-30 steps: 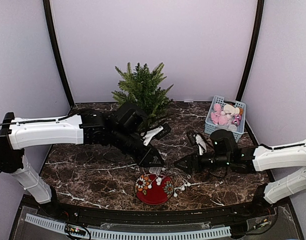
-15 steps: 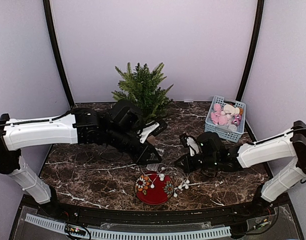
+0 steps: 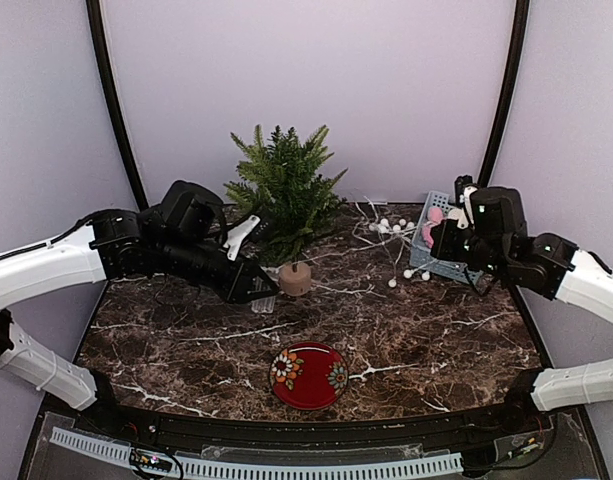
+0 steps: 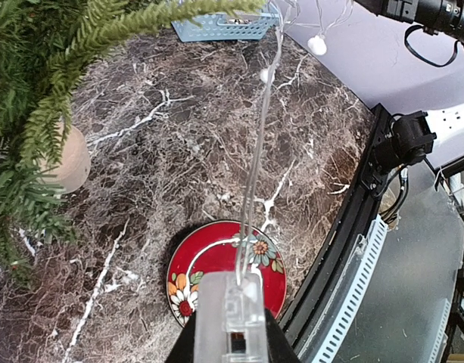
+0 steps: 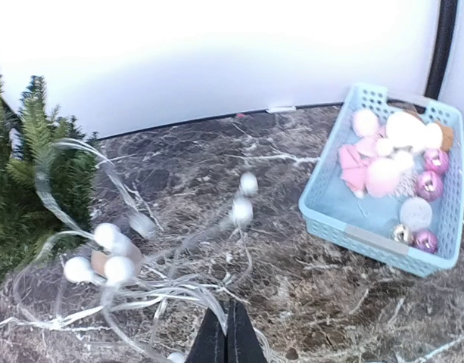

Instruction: Decorate the small christmas tree

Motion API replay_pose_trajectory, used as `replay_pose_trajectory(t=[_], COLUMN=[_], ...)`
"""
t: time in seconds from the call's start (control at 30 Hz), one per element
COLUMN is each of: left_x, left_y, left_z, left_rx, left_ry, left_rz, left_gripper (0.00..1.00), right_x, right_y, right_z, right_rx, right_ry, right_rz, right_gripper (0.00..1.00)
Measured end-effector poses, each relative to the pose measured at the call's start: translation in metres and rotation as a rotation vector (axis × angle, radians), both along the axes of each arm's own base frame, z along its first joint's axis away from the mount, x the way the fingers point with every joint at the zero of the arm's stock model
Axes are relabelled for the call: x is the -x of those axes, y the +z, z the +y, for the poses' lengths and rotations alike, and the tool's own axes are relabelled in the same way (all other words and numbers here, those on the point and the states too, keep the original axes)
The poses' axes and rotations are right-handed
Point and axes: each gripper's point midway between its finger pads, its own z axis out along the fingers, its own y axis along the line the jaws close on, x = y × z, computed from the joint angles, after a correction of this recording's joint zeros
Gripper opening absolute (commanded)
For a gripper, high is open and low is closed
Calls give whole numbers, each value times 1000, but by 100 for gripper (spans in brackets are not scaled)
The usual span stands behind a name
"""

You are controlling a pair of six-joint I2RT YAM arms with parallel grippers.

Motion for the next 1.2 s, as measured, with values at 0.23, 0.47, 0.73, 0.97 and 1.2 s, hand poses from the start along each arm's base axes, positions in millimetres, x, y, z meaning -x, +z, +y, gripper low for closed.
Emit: replay_pose_trajectory(t=[0.23,0.47,0.73,0.97,1.2], left_x=[-2,-3,1,18,26], left_y=[-25,-43,-54,-94,-113], left_z=[-8,-20,-21,-4,6], left_rx=[-29,-37,-29,-90,-112], left_ry=[-21,-69,-88,-93,-80], left_rz=[20,33,47,124,166], left_gripper=[4,3,3,3,3], right_x=[20,42,32,10,8], right_y=[-122,-130,-114,-120,-180], right_z=[-22,1,47,93,119], right_rx=[126,55,60,141,222], right_ry=[-57,137,322,451,524], right_rz=[285,304,309,354,494], right_gripper=[84,84,86,78,75])
